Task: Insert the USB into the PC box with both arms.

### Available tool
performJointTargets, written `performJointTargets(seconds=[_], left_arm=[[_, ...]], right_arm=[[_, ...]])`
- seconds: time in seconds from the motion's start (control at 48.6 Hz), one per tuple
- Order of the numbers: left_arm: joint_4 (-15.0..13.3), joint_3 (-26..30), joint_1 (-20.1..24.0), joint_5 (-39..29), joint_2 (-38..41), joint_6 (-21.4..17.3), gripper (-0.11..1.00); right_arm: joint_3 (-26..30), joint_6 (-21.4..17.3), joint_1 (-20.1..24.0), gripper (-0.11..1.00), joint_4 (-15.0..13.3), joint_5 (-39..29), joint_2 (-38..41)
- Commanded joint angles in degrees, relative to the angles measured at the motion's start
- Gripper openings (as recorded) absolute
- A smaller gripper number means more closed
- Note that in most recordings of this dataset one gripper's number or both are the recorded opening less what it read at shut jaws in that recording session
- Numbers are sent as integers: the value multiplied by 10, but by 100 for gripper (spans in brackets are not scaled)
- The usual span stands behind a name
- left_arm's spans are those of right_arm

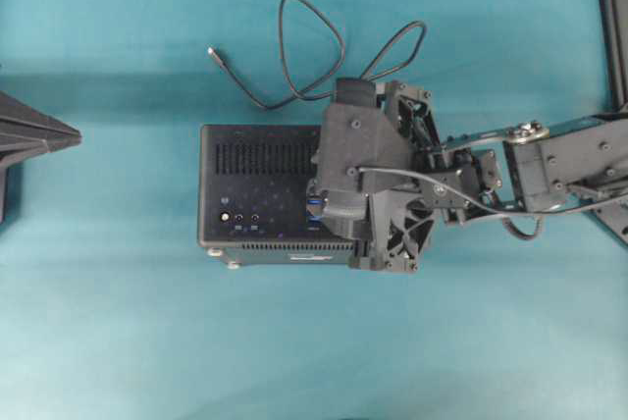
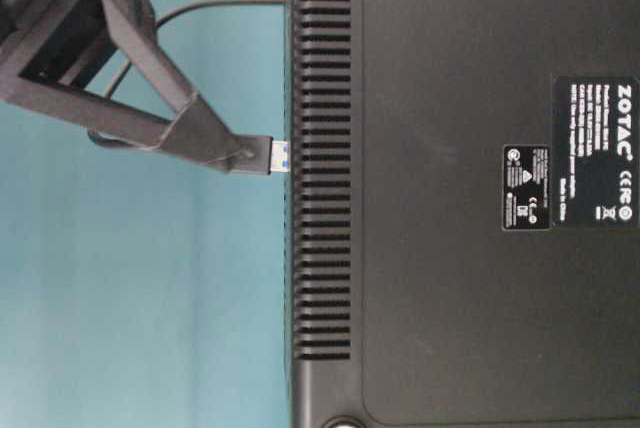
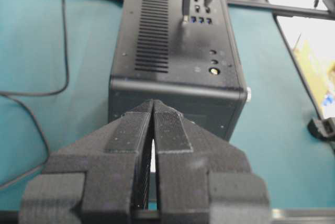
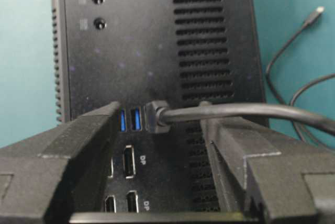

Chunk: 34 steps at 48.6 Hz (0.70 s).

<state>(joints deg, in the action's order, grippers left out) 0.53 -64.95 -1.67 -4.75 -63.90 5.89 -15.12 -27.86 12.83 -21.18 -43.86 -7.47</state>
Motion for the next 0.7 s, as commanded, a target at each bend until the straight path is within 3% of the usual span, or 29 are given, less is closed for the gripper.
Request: performJointTargets(seconds=[0.0, 0.371, 0.68], left_arm=[[1, 6, 0, 4, 4, 0, 0], [1, 4, 0, 4, 4, 0, 0], [1, 4, 1, 4, 4, 1, 0]], right_arm=[[17, 1, -2, 65, -3, 4, -21], [17, 1, -2, 57, -3, 4, -25], [17, 1, -2, 19, -3, 7, -24]])
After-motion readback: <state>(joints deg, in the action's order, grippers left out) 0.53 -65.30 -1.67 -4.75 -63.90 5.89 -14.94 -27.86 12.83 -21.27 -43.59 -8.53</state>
